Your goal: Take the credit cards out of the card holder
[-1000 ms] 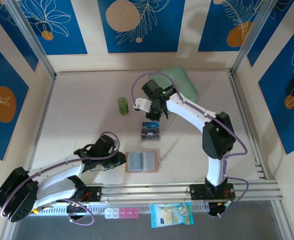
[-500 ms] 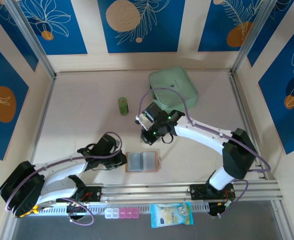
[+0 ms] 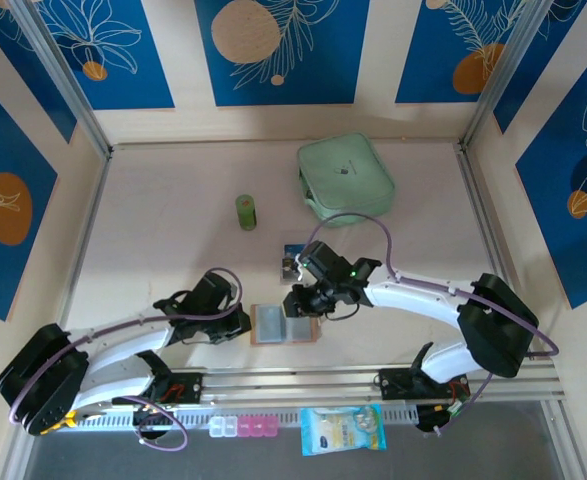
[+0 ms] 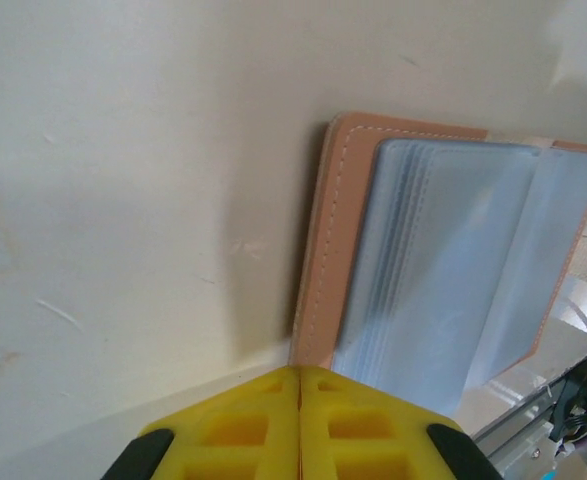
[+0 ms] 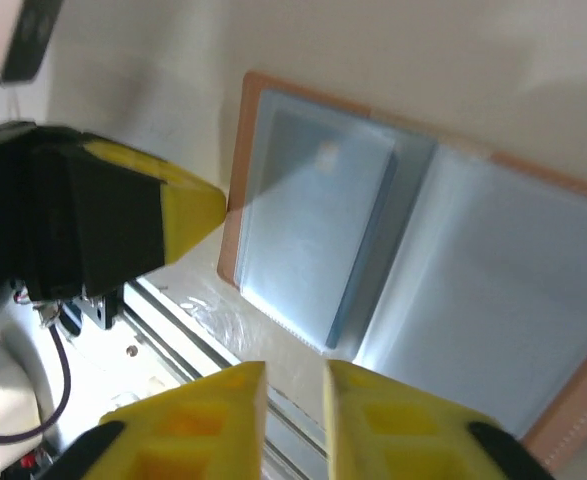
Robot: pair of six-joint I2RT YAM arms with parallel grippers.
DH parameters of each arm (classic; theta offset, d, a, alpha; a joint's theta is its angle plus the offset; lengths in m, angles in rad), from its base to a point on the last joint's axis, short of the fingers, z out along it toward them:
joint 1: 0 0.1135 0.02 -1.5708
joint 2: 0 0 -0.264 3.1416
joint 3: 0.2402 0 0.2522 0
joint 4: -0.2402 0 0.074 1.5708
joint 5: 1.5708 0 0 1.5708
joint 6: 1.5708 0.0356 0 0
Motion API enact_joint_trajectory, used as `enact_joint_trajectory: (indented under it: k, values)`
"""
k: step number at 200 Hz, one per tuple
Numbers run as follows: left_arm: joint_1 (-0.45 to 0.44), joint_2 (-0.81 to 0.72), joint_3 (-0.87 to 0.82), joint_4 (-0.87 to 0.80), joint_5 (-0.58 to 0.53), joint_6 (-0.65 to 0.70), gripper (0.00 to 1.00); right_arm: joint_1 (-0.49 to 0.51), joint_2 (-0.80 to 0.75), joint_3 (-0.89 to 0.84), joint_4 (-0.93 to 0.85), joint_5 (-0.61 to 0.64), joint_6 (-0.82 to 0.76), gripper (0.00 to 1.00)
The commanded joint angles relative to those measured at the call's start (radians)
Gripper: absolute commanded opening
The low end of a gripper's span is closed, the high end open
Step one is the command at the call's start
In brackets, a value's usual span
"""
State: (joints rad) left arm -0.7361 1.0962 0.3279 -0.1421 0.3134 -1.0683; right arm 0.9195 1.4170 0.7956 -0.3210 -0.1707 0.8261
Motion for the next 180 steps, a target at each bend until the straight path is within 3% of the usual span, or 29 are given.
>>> enact_joint_trajectory:
  k: [1,42,108,180]
  values:
    - [-0.01,-0.028,-0.007,-0.003,0.0,-0.013,0.07,0.025,-0.003,-0.025,0.082,-0.049,0.105,0.29]
    - [-0.013,-0.055,-0.001,-0.002,-0.008,-0.015,0.06,0.046,0.061,-0.003,0.094,-0.044,0.123,0.29]
    - [-0.022,0.023,-0.01,0.086,0.04,-0.008,0.04,0.066,0.165,0.043,0.147,-0.067,0.143,0.3]
    - [-0.023,0.045,-0.024,0.042,0.013,-0.013,0.03,0.068,0.226,0.084,0.121,-0.05,0.137,0.32]
